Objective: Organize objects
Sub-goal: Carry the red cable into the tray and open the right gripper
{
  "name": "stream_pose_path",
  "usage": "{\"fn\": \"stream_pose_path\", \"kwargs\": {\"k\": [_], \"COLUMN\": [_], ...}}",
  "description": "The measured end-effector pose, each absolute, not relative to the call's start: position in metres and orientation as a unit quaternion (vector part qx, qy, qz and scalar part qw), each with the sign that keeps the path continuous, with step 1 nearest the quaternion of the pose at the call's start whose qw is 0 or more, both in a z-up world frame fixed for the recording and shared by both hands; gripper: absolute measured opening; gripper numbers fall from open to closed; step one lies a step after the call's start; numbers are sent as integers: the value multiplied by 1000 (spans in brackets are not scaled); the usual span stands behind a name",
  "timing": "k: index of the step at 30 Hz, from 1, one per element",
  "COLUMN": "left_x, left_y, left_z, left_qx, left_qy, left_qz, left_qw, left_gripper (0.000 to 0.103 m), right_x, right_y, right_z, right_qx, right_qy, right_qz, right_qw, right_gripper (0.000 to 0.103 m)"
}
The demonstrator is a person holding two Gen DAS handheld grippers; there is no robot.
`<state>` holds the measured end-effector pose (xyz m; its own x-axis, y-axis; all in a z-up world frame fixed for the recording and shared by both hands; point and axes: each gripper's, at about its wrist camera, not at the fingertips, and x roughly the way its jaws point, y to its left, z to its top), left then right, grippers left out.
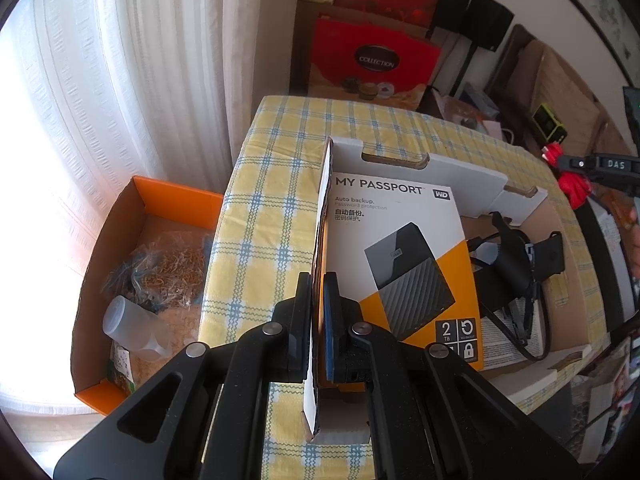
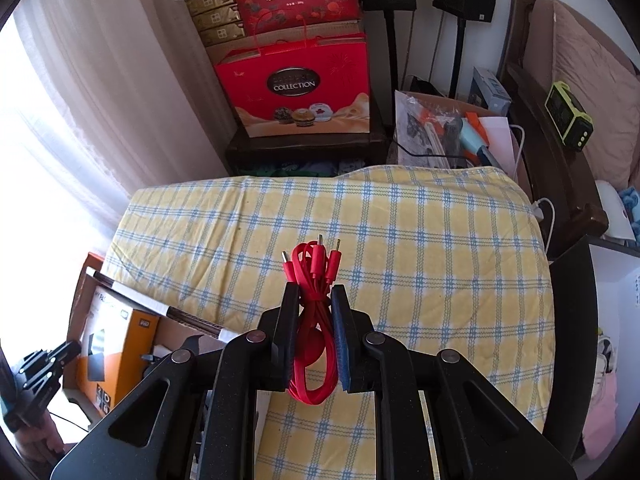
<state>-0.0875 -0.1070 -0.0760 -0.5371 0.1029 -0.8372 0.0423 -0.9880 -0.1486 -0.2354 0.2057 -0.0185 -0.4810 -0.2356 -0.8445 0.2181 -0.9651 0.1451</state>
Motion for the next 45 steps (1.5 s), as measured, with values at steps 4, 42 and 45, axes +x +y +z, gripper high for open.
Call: {"fn": "stream_pose_path", "kwargs": {"k": [4, 42, 45], "left_x": [-87, -82, -82], "left_y": [-105, -90, -90], "left_z": [-75, -72, -72], "left_qx": [-481, -482, -482], "left_qy": [-73, -70, -70], "left_qz": [873, 873, 873], "left_qw": [13, 20, 21], "left_gripper": [3, 3, 3], "right_x": [-225, -150, -150], "right_y": [203, 105, 102], "right_z": [-11, -81, -83], "right_qx": [488, 564, 566], "right_qy": [-8, -37, -27], "right_qz": [-861, -776, -774], "right_qw": [143, 279, 281], "right_gripper": [15, 16, 16]}}
